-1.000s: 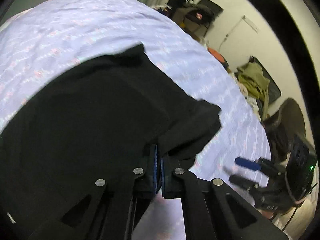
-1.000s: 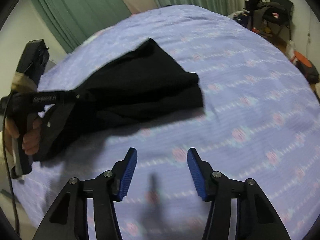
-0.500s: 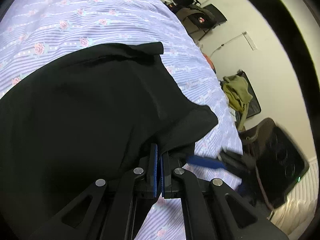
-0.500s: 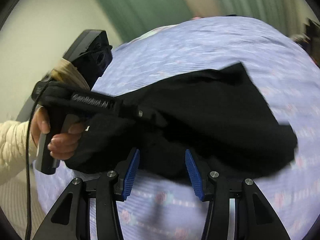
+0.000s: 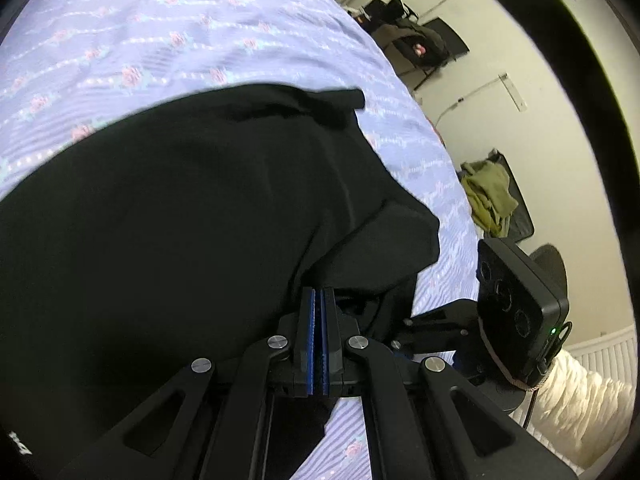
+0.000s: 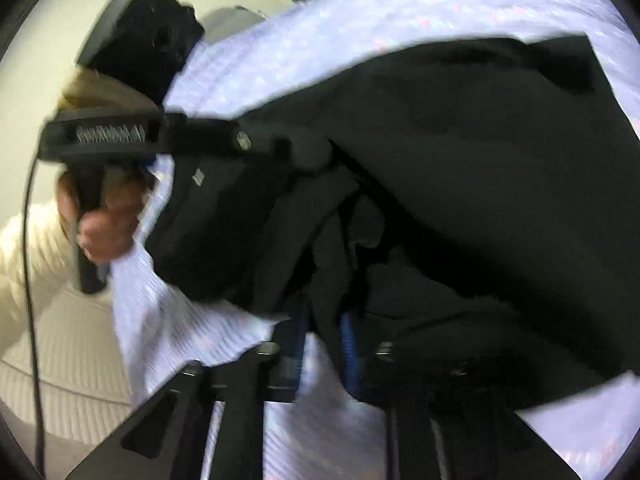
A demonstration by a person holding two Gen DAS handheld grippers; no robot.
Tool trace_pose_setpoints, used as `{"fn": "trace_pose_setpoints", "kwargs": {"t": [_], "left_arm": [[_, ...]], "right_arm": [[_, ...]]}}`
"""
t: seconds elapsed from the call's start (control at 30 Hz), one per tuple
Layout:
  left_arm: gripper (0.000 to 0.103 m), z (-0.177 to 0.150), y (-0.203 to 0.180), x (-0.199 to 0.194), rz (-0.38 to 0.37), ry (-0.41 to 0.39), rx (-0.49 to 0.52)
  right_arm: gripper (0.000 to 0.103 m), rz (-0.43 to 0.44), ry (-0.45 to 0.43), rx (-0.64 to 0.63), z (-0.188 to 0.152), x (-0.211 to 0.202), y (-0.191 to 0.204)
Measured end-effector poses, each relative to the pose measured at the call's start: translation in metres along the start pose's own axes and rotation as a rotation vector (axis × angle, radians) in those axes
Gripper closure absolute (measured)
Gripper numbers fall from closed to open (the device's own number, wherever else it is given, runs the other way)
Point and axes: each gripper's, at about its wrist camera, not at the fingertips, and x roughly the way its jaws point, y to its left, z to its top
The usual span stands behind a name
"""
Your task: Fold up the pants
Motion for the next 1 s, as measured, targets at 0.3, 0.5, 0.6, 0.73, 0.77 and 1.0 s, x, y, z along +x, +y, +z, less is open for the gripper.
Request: {"fn": "trace_pose_setpoints", "kwargs": {"t": [0.3, 0.5, 0.6, 0.73, 0.77, 1.0], "left_arm": [[0.098, -0.042, -0.038, 0.019, -0.041, 0.078, 0.092], [0.097, -0.061, -0.044, 0.045, -0.017, 0.145, 0.059], [0.094, -0.060, -0.041, 0.033, -0.007, 0.108, 0.043], [0.094, -0.065, -0.043, 0.027, 0.028, 0.101, 0.077], [0.094, -0.066, -0.042, 0.027, 0.035, 0.103, 0.078], [0.064, -0.100, -0.035, -0.012, 0.146, -0.049, -0.020]], "right_arm": [[0.100, -0.037, -0.141, 0.138, -0.075, -0.065, 0.031], [0.096, -0.090, -0.165, 0.177, -0.085, -0.065, 0.036], [0.046, -0.091, -0.188, 0.167, -0.076, -0.075, 0.044], [0.048, -0.153, -0.208, 0.119, -0.059, -0.075, 0.047], [0.053, -0.137, -0.209, 0.135, -0.059, -0.072, 0.042], [0.096, -0.062, -0.141, 0.243, -0.071, -0.037, 0.037]]}}
